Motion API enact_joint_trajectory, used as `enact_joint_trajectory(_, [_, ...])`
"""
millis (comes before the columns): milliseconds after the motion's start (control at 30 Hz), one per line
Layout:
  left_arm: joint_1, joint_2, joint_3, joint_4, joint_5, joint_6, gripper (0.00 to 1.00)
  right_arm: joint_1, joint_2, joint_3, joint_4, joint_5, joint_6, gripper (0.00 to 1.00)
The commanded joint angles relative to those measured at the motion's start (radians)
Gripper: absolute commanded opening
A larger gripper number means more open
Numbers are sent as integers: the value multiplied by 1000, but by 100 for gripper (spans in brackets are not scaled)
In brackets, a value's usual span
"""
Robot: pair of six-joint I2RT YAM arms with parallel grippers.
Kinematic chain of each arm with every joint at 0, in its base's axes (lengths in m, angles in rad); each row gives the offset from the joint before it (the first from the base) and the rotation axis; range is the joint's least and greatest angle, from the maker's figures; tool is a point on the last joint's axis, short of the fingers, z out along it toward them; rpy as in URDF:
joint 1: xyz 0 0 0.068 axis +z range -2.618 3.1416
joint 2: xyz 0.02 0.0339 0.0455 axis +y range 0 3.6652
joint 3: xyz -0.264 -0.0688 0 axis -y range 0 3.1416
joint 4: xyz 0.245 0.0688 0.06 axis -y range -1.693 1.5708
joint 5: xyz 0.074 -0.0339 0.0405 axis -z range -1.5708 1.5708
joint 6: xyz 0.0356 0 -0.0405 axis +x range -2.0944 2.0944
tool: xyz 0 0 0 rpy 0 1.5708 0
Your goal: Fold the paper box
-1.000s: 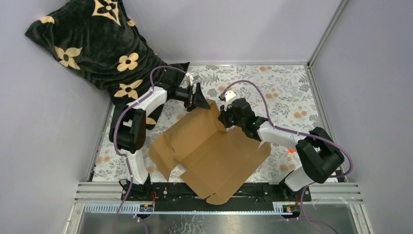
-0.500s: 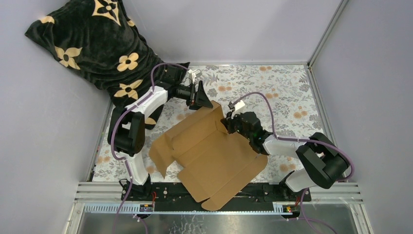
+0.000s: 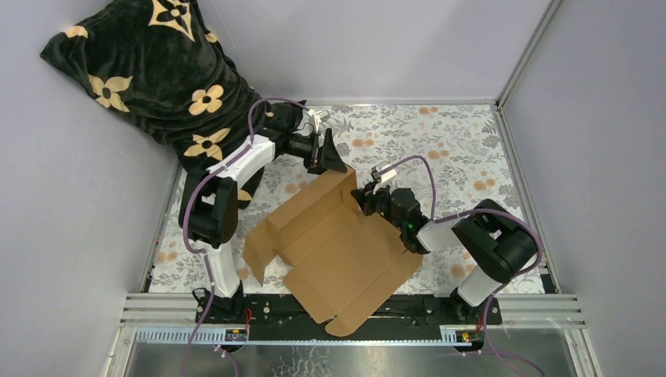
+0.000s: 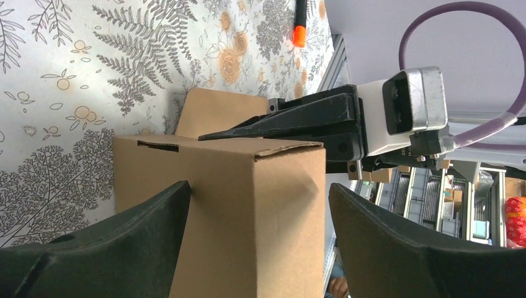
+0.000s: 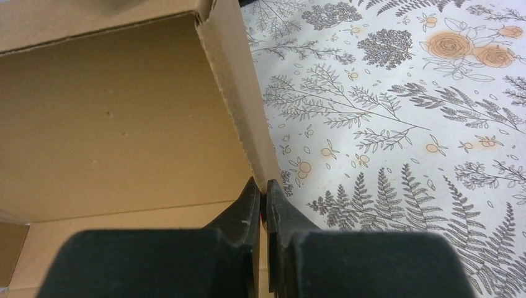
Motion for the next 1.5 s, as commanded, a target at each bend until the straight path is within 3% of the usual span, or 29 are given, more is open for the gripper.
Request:
enact_joint_trajectory(0, [-27, 32, -17, -46, -12, 30, 88, 12, 87, -4, -23, -37, 34, 6])
enact_joint_trajectory(400, [-34, 80, -35, -60, -12, 67, 88, 12, 176, 16, 115, -72, 13, 23])
enact_joint_trajectory(633, [-32, 102, -18, -72, -10, 78, 88, 12, 205, 52, 163, -77, -10, 27])
enact_joint_trajectory(1200, [-27, 133, 0, -87, -10, 88, 87, 13, 66, 51, 208, -37, -24, 28])
enact_joint_trajectory(1467, [-27, 132, 3, -87, 3, 88, 87, 14, 115, 136, 108, 23, -47, 14])
